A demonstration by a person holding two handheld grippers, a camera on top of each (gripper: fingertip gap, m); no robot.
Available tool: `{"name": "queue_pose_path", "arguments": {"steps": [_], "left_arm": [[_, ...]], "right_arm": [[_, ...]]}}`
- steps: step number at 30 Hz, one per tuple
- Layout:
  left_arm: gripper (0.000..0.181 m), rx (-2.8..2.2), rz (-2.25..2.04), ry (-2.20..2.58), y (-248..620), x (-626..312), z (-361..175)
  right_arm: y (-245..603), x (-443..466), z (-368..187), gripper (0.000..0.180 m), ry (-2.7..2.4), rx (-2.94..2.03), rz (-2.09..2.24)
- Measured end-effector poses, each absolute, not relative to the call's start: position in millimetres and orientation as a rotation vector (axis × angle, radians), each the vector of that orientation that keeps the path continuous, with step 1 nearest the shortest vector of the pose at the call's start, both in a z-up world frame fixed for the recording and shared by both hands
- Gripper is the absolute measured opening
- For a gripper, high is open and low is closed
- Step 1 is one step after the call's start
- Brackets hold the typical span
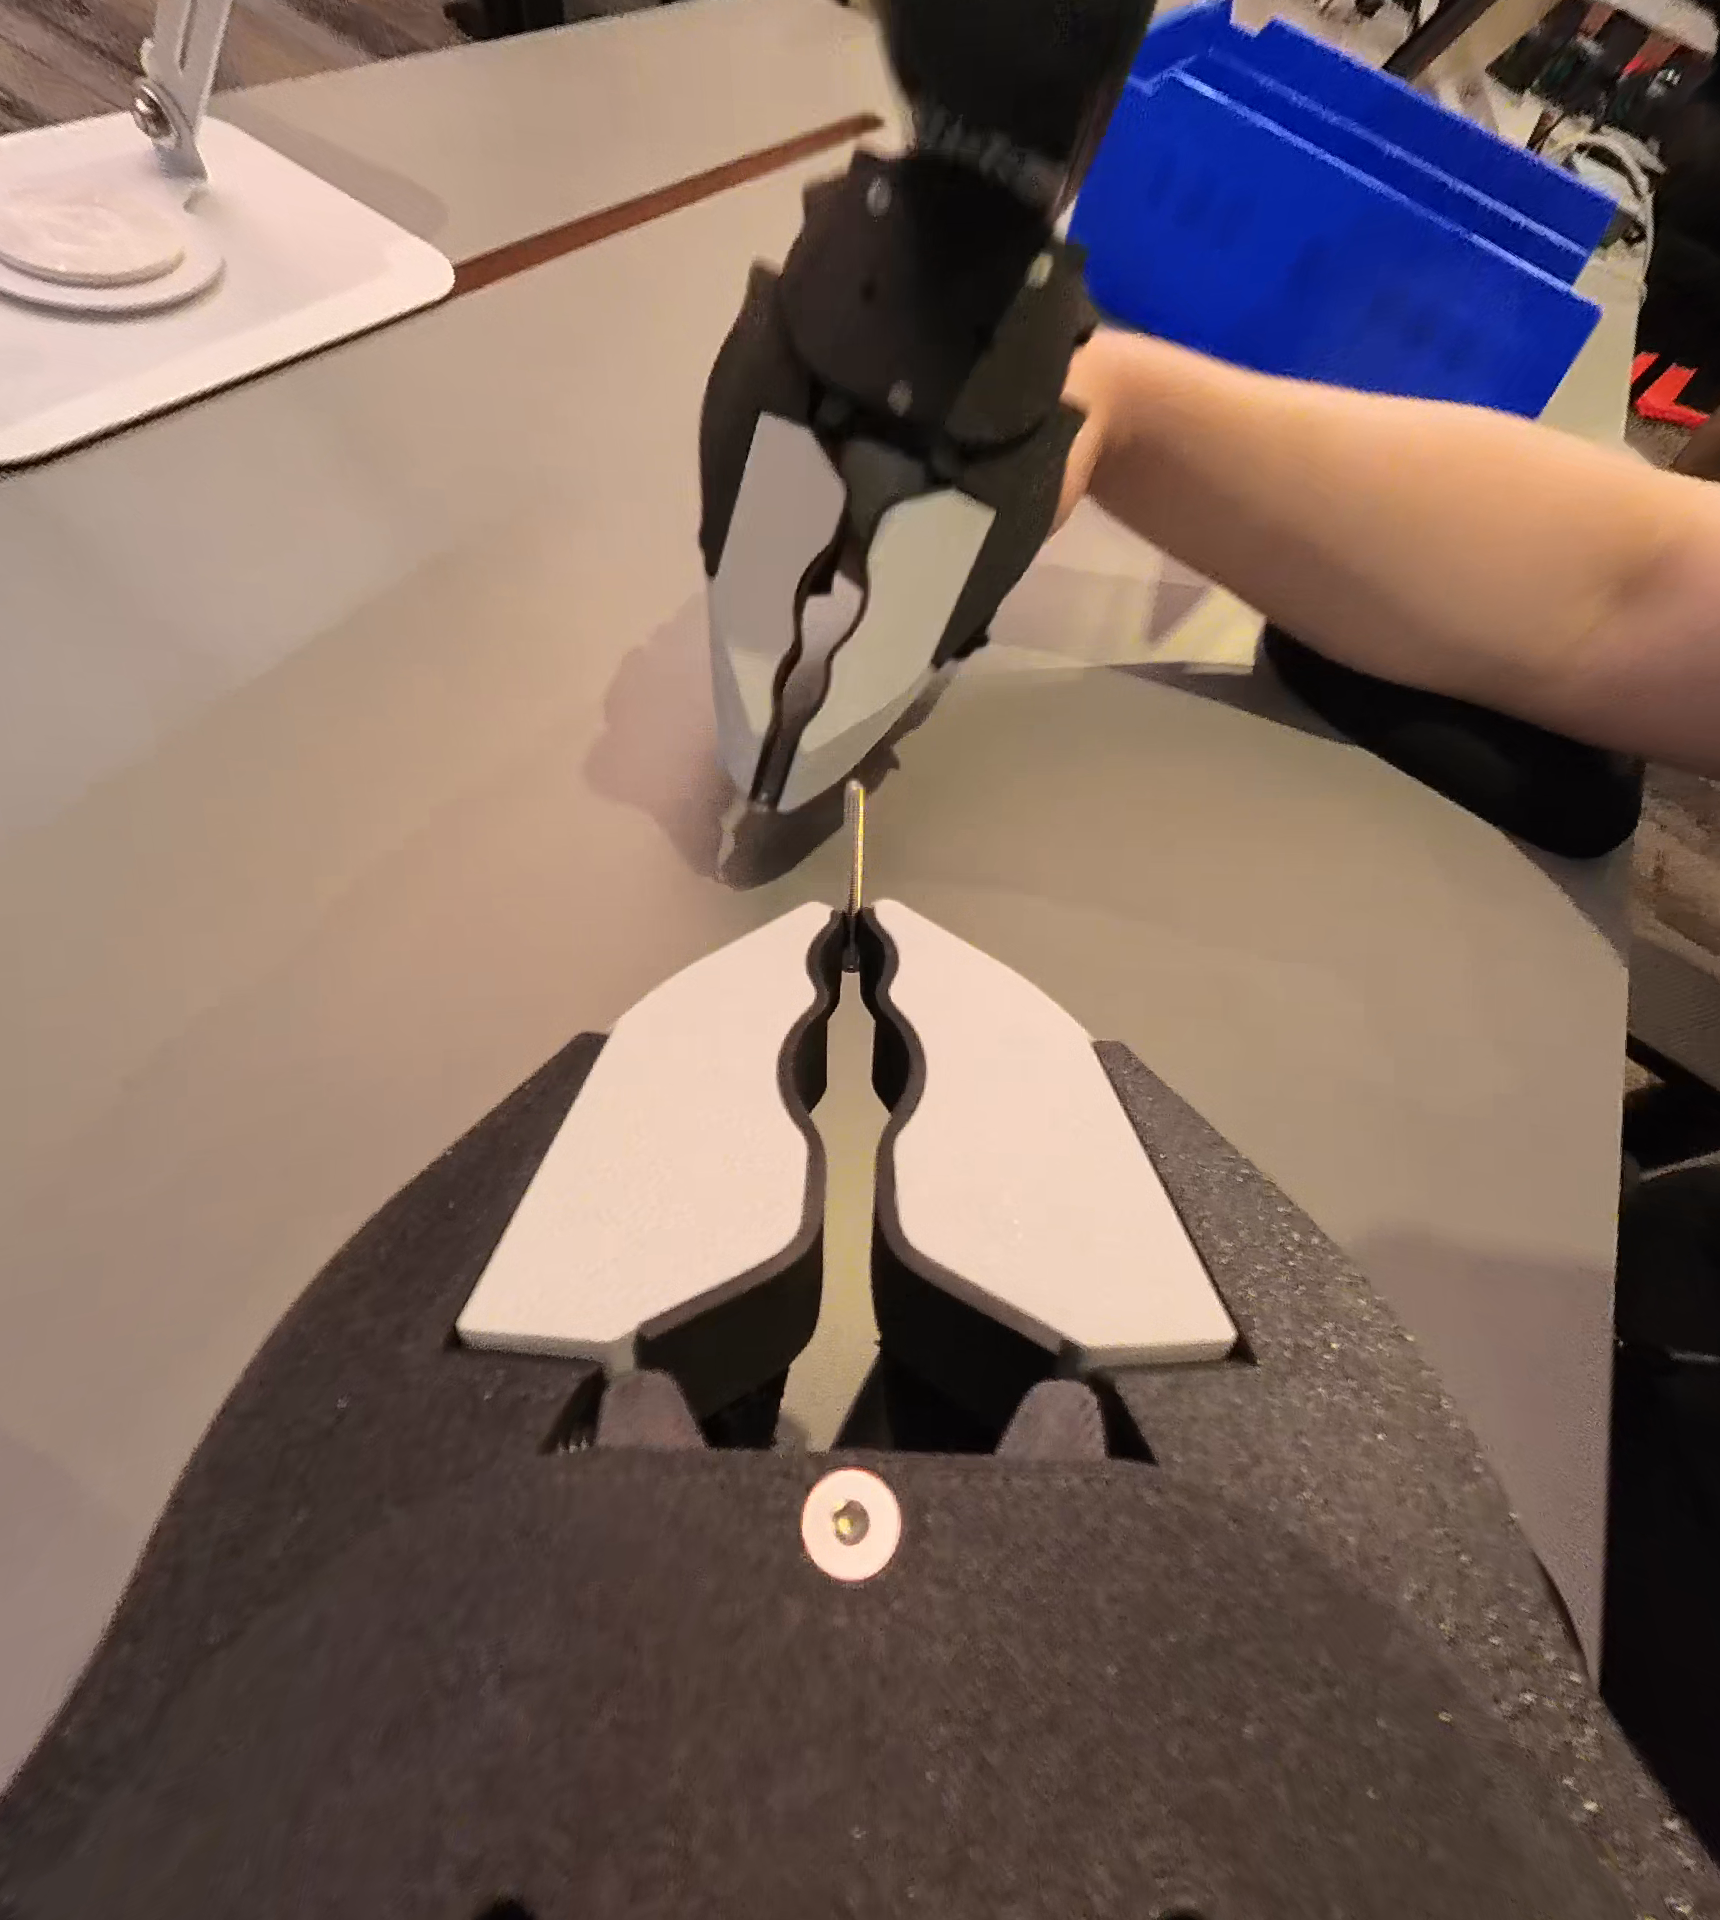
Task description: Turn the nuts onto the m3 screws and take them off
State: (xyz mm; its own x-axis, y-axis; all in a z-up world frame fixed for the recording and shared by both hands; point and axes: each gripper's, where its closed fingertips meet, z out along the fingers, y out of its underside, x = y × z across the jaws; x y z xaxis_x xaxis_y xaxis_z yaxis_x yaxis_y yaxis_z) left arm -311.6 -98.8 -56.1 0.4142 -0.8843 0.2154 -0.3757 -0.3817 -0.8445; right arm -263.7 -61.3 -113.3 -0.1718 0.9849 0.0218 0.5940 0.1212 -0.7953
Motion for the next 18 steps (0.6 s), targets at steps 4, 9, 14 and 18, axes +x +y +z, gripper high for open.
{"name": "queue_pose_path", "arguments": {"steps": [4, 9, 14, 18], "left_arm": [[0.002, -1.926, -0.948, 1.115, -103, -297, -54], [0.002, -1.854, -1.045, 1.201, -107, -265, -32], [0.002, -1.771, -1.083, 1.333, -109, -223, 2], [0.002, -1.753, -1.085, 1.435, -112, -195, 20]], "right_arm": [[-79, -249, -68, 0.005, -1.707, -1.465, 1.045], [-106, -218, -1, 0.005, -1.549, -1.343, 1.192], [-112, -185, 47, 0.005, -1.481, -1.259, 1.136], [-112, -162, 74, 0.005, -1.402, -1.197, 1.123]]}}
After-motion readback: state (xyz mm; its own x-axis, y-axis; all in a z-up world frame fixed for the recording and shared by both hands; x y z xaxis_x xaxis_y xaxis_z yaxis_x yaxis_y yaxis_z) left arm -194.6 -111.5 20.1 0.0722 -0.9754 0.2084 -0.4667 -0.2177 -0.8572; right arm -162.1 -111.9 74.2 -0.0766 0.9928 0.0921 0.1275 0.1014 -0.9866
